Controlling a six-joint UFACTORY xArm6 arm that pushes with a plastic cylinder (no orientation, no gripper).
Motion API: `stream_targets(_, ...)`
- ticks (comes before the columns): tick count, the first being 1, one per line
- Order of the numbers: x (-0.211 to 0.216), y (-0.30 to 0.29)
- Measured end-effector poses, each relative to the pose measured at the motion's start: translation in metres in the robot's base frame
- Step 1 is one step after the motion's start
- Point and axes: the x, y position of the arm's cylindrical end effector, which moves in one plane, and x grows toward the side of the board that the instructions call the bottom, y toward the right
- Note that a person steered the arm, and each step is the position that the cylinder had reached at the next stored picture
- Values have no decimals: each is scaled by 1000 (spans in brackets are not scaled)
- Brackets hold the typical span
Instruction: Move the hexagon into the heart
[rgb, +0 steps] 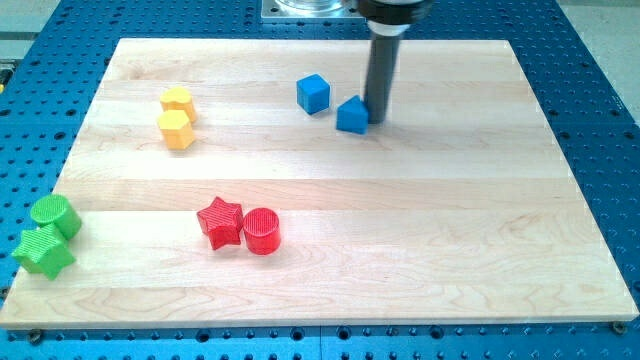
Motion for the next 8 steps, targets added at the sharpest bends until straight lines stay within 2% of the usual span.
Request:
stream_targets(1, 30, 4)
stream_targets(2, 81, -4)
stream_targets(3, 62, -49)
stream_targets(4, 29, -48)
stream_targets(8, 23, -35)
